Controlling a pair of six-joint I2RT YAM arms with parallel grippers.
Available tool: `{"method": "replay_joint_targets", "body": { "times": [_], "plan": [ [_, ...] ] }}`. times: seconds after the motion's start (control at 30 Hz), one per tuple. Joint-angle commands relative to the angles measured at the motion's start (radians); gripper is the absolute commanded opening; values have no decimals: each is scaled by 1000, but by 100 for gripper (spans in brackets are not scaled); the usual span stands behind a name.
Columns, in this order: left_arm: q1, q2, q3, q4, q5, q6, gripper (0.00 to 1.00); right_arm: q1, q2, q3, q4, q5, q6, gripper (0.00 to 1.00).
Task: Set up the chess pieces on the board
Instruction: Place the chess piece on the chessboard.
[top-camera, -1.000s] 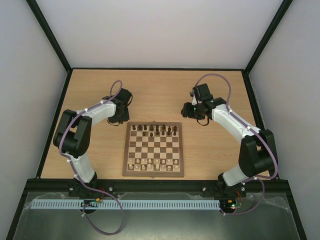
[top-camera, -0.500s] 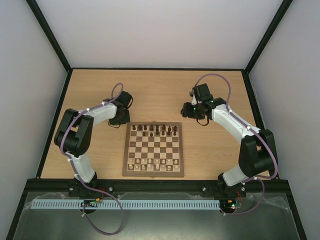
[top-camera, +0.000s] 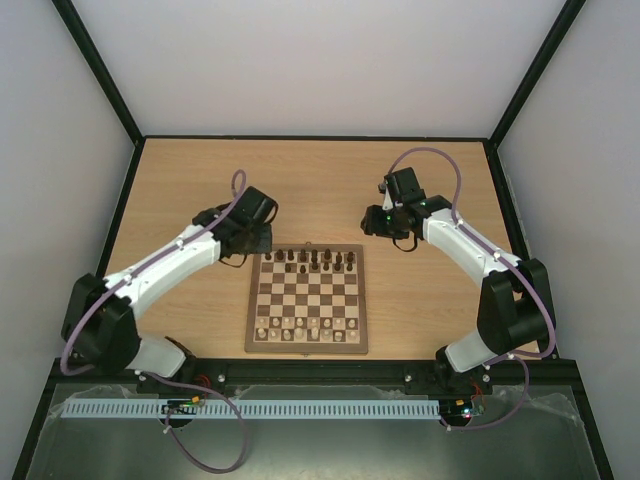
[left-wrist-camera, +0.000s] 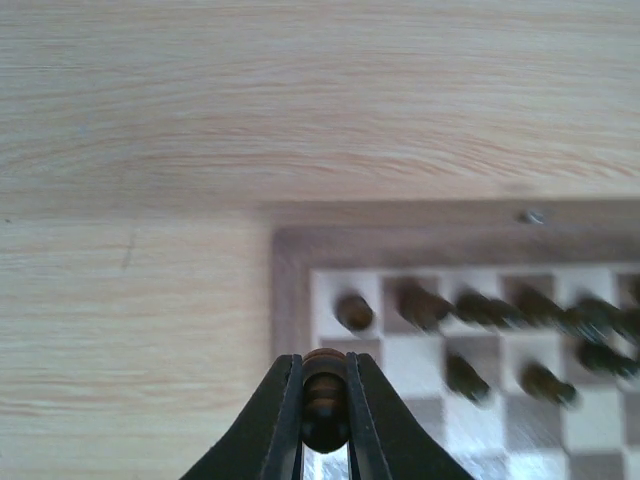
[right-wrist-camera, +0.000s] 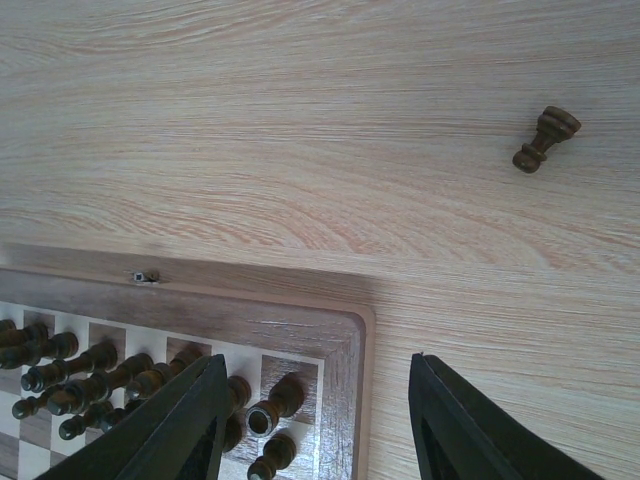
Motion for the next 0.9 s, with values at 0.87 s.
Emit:
{"method": "replay_joint_targets", "body": {
  "times": [0.87],
  "plan": [
    [-217,146,-30,51,16,-71,10,6,28,-5,-20,25,-14,51]
  ]
}}
